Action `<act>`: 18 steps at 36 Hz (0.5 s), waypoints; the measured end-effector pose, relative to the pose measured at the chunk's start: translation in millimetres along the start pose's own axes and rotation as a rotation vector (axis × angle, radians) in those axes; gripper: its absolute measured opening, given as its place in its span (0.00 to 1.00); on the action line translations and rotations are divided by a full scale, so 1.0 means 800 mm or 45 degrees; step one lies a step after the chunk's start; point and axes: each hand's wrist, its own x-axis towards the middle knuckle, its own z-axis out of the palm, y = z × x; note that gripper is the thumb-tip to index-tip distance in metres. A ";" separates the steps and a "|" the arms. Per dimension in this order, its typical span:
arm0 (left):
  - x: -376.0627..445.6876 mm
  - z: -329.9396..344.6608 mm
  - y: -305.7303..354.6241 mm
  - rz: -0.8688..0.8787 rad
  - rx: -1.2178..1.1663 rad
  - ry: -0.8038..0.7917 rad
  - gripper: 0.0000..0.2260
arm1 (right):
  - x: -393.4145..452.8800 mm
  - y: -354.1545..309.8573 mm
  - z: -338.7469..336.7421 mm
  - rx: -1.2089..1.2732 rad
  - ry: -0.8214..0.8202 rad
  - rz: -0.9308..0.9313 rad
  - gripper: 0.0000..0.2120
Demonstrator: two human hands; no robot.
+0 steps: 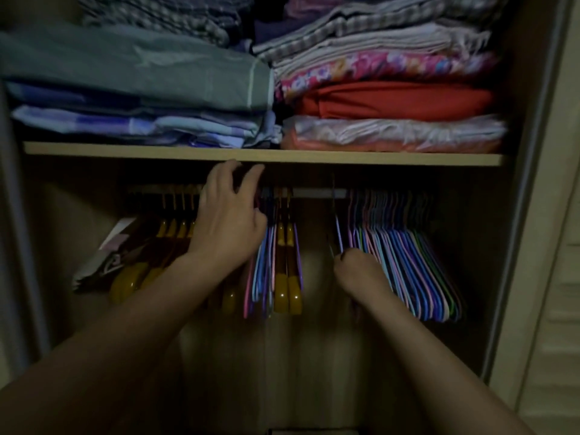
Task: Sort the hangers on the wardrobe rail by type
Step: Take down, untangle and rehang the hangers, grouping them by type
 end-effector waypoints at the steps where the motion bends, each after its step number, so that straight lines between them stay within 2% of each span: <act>1: 0.001 0.002 -0.003 0.014 0.046 -0.006 0.33 | -0.003 0.000 0.000 -0.003 0.003 0.012 0.15; 6: -0.003 0.004 -0.015 0.006 0.179 0.088 0.36 | -0.011 0.006 -0.001 -0.089 0.009 0.066 0.12; 9: 0.008 -0.003 -0.024 0.014 0.217 0.169 0.37 | -0.013 0.009 -0.002 -0.219 0.059 0.032 0.27; 11: 0.017 -0.007 -0.028 0.004 0.229 0.150 0.38 | -0.017 0.011 -0.003 -0.309 0.083 -0.012 0.29; 15: 0.026 -0.009 -0.031 -0.001 0.293 0.111 0.39 | -0.016 0.019 -0.002 -0.468 0.140 -0.103 0.22; 18: 0.024 -0.012 -0.027 0.000 0.293 0.138 0.37 | -0.026 0.015 -0.007 -0.509 0.074 -0.079 0.21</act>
